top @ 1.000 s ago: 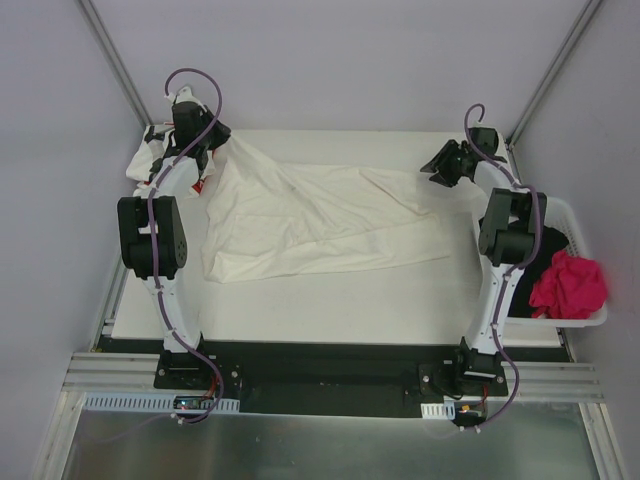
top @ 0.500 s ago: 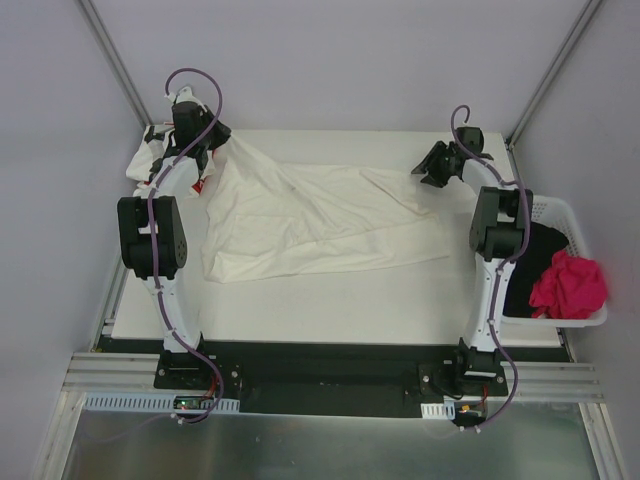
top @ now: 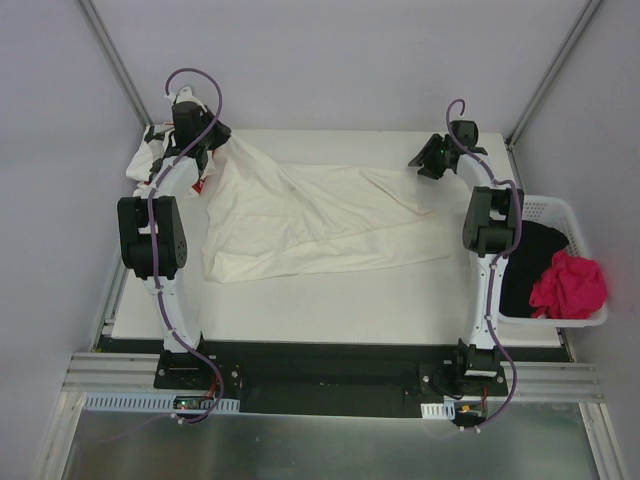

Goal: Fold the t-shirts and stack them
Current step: Grap the side of the flattened tshirt furthest away from the robot with both arms

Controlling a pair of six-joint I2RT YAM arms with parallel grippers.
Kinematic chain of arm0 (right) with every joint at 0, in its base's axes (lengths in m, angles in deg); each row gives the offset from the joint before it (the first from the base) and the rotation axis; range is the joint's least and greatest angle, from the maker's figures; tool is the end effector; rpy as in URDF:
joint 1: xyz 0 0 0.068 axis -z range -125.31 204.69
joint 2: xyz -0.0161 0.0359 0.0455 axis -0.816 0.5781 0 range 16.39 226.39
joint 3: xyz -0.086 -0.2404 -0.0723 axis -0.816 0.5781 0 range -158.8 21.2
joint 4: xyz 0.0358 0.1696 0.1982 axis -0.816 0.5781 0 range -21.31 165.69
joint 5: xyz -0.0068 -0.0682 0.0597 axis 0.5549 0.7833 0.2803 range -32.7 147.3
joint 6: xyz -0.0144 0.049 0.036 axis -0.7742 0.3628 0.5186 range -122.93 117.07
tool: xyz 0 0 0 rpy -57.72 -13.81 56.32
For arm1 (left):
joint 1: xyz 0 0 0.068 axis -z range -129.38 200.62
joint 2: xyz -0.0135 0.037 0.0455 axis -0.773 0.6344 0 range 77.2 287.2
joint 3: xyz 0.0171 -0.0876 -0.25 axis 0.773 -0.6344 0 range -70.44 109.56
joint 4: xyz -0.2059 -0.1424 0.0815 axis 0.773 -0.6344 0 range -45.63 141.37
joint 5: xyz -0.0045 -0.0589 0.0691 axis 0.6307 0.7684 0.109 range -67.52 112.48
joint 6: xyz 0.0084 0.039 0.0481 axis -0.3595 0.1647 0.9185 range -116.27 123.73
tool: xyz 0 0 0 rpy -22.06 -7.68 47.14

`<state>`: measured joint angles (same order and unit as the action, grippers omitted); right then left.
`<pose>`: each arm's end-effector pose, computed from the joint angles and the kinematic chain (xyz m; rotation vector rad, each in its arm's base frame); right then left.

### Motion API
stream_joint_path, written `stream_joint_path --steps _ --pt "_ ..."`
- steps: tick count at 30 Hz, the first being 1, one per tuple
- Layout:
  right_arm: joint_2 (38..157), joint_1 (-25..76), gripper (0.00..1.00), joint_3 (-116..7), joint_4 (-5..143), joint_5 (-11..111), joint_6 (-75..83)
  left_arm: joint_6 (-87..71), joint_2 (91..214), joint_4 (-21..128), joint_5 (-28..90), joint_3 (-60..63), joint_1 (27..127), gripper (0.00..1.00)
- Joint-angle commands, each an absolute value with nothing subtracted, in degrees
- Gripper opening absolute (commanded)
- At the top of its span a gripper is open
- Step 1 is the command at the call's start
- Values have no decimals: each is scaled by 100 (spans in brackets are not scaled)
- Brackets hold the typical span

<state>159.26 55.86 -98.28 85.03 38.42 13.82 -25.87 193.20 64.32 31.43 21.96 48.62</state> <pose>0.5665 0.0039 0.1491 0.1784 2.2642 0.5169 0.5016 0.0103 0.2777 -0.3730 1.7404 -0.4864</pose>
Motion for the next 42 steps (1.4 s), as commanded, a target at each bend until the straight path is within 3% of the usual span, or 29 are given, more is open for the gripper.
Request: stream_joint_path --steps 1,27,42 --pt "16027 5486 46 -9913 8794 3972 1403 -2571 19022 6579 3206 2264 4772 0" --pt "15315 5592 45 -8805 8636 3989 1430 -2483 19058 6517 3163 2369 4772 0" --pt "15376 5609 26 -8840 8618 4095 1482 -2465 19057 6508 3136 2317 4772 0"
